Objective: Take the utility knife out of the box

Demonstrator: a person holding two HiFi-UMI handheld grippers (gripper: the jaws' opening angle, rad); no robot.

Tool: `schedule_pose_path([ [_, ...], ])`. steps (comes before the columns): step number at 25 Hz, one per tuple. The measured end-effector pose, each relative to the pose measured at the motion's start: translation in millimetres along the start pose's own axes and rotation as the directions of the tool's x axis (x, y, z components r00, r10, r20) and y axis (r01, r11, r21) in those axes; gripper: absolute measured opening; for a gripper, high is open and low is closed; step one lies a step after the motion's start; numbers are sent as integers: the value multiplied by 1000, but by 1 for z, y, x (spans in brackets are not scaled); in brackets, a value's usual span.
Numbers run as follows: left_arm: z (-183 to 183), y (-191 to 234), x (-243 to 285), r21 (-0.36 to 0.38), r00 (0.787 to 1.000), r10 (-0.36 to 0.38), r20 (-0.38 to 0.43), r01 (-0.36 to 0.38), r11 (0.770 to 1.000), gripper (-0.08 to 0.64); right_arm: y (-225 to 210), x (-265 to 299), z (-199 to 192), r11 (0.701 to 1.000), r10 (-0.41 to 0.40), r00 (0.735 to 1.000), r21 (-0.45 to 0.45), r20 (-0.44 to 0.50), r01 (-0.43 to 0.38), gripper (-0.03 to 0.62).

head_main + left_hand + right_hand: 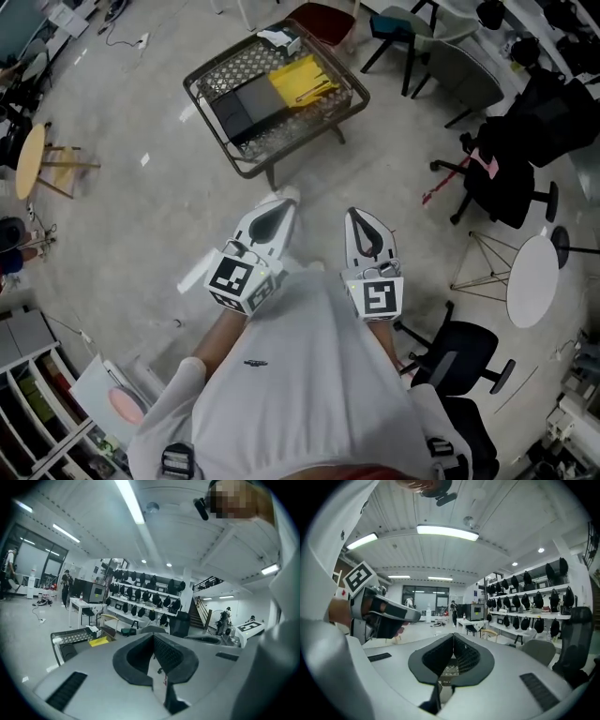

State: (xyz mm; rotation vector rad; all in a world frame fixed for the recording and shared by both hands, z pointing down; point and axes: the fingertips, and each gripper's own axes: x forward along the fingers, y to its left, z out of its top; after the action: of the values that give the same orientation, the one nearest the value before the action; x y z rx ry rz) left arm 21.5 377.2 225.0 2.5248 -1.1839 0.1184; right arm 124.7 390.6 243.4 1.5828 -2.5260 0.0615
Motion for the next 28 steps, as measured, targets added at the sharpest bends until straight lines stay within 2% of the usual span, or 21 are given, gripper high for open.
schedule_pose_path([
  [4, 10, 24, 35, 14, 1000, -24, -16, 24, 1000, 2, -34, 35, -1, 996, -36, 999, 81, -16, 37, -2],
  [9, 33, 60, 79, 39, 998, -59, -10, 60, 997, 2, -64, 84, 14, 997, -71, 997, 28, -16, 71, -2],
  [19, 96, 141, 150, 66, 991, -130, 10, 129, 989, 2, -81, 194, 57, 995, -95, 995, 18, 22, 94, -1],
  [28, 112, 225, 197, 66, 985, -170, -7, 170, 983, 2, -100, 293, 59, 988, -152, 988, 39, 19, 151, 0],
])
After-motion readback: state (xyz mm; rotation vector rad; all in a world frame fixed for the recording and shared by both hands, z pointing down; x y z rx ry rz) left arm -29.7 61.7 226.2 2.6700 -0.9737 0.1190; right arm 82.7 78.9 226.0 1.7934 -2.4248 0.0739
